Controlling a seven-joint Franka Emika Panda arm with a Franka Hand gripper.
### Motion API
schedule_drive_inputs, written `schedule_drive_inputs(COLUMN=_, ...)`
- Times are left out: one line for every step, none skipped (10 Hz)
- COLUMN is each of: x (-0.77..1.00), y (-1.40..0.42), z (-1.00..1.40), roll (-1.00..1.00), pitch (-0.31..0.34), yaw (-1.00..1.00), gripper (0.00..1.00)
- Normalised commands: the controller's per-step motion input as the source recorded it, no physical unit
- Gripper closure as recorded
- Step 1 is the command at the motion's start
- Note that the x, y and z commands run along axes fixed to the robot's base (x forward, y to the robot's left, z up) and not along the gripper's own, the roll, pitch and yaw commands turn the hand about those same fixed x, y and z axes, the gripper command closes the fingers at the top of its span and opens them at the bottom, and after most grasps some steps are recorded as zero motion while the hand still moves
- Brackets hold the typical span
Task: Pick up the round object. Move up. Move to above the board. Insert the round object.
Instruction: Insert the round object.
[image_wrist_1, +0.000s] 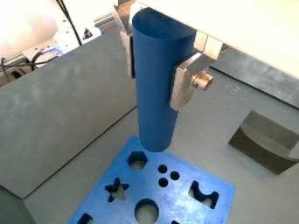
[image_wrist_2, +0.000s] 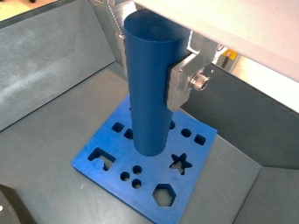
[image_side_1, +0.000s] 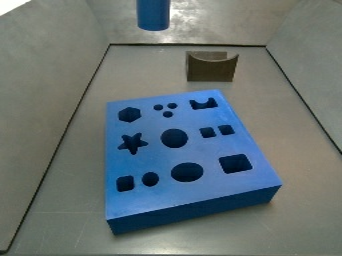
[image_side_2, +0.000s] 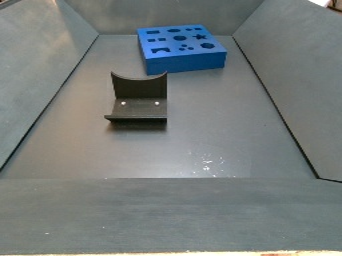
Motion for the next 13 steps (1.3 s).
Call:
schedule_drive_inputs(x=0.07, y=-0.11, z=0.0, roll=0.0, pitch=0.006, yaw=0.0, gripper=1.0)
schedule_drive_inputs(x=0.09, y=-0.12, z=0.0, roll=0.03, pitch=0.04, yaw=0.0, gripper=1.0)
schedule_drive_inputs(x=0.08, y=-0.11, z=0.0, roll=0.02, pitch=0.014, yaw=0.0, gripper=1.0)
schedule_drive_inputs(x=0.04, y=-0.12, z=0.0, roll=0.0, pitch=0.0, yaw=0.01, gripper=1.0)
schedule_drive_inputs(x=0.18, y=-0.17, z=0.0, roll=0.0, pitch=0.0, yaw=0.01, gripper=1.0)
schedule_drive_inputs(x=0.43, y=-0.25, z=-0.45, roll=0.0, pitch=0.0, yaw=0.0, gripper=1.0)
schedule_drive_inputs(x=0.47, y=-0.37, z=-0.61, roll=0.0, pitch=-0.014, yaw=0.0, gripper=1.0)
schedule_drive_inputs(x=0.36, y=-0.19, z=-0.27, roll=-0.13, pitch=-0.006, yaw=0.0, gripper=1.0)
schedule_drive_inputs(x=0.0, y=-0.06, z=0.0, roll=0.0, pitch=0.0, yaw=0.01, gripper=1.0)
schedule_drive_inputs(x=0.0, y=0.0, z=-0.03, roll=0.0, pitch=0.0, yaw=0.0, gripper=1.0)
schedule_drive_inputs(x=0.14, y=-0.13, z=-0.63, roll=0.0, pitch=-0.143, yaw=0.0, gripper=1.0)
schedule_drive_inputs(x=0.37, y=-0.18, z=-1.0, roll=0.0, pitch=-0.169, yaw=0.0, gripper=1.0)
schedule_drive_inputs(x=0.43, y=-0.21, z=-1.0, roll=0.0, pitch=-0.183, yaw=0.0, gripper=1.0)
